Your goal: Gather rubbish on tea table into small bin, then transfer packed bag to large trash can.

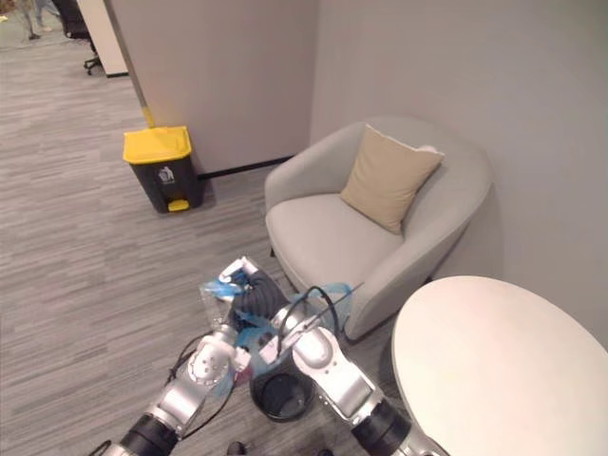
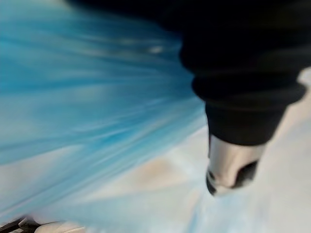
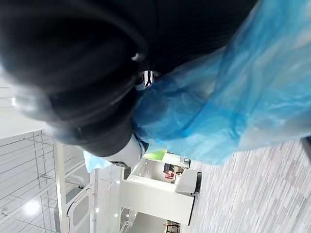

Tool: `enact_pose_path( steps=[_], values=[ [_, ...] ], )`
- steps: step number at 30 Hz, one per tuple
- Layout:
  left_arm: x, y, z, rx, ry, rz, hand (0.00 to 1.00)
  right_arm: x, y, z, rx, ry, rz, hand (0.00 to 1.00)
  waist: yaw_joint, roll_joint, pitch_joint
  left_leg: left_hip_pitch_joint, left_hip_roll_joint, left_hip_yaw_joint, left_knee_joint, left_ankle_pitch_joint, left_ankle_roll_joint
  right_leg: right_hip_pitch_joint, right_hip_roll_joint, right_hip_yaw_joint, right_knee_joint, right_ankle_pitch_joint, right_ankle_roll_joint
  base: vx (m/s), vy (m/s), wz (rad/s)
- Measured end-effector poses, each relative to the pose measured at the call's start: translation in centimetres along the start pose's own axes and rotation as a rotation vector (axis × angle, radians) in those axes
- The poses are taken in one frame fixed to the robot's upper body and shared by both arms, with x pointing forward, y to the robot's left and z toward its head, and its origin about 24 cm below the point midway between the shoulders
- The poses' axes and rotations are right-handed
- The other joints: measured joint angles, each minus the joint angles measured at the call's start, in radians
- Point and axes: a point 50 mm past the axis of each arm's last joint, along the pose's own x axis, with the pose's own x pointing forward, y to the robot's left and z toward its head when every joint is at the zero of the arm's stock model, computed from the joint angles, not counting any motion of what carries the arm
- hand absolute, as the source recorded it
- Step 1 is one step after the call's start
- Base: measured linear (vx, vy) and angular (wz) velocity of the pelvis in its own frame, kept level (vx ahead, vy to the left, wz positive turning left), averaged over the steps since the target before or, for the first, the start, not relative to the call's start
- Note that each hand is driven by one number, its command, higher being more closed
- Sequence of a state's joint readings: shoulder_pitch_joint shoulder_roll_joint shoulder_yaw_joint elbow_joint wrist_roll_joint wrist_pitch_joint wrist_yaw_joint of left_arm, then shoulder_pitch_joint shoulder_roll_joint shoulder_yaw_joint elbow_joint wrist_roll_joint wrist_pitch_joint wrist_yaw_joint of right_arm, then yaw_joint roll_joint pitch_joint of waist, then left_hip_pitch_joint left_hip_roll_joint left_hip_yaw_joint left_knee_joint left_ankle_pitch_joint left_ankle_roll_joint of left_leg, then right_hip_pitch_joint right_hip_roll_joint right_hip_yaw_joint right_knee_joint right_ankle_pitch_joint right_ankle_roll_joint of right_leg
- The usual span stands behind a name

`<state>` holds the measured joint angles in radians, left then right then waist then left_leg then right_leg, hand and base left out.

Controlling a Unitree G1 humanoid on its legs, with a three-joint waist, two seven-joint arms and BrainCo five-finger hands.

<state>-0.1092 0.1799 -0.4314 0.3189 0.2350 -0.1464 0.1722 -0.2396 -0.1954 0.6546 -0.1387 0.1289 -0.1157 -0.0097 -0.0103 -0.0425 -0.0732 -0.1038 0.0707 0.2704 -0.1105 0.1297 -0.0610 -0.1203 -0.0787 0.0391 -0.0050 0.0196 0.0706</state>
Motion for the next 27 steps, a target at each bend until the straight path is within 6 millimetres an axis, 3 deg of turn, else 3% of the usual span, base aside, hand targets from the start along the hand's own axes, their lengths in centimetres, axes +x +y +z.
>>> enact_pose_path(
  steps=[13, 14, 21, 27],
  values=[
    [-0.1, -0.1, -0.6, -0.027, 0.033, 0.008, 1.0, 0.3, -0.1, 0.3, -0.008, -0.013, 0.015, 1.0, -0.004, -0.001, -0.001, 0.003, 0.007, 0.01, 0.0, 0.001, 0.001, 0.0, 0.009, 0.014, -0.008, 0.005, 0.0, 0.02, -0.008, -0.02],
    [-0.1, 0.0, -0.6, -0.037, 0.034, 0.013, 1.0, 0.3, -0.1, 0.3, -0.019, -0.015, 0.017, 0.0, -0.005, -0.001, -0.001, 0.003, 0.007, 0.009, 0.0, 0.001, 0.001, 0.0, 0.009, 0.014, -0.008, 0.005, 0.0, 0.0, 0.0, 0.0],
    [-1.0, 0.2, -1.2, -0.098, 0.067, 0.048, 1.0, -0.3, -0.5, 0.1, -0.066, -0.019, -0.037, 0.0, -0.006, -0.003, -0.002, 0.004, 0.007, 0.008, 0.0, 0.001, 0.001, 0.002, 0.008, 0.012, -0.008, 0.004, 0.001, 0.0, 0.0, 0.0],
    [-1.1, 1.0, -1.1, -0.129, 0.073, 0.088, 1.0, -1.0, -1.5, -0.2, -0.26, -0.004, -0.101, 0.0, -0.007, -0.014, -0.008, 0.004, 0.002, 0.002, 0.0, 0.001, 0.0, 0.004, 0.007, -0.003, -0.002, -0.002, 0.009, 0.0, -0.001, 0.03]
  ],
)
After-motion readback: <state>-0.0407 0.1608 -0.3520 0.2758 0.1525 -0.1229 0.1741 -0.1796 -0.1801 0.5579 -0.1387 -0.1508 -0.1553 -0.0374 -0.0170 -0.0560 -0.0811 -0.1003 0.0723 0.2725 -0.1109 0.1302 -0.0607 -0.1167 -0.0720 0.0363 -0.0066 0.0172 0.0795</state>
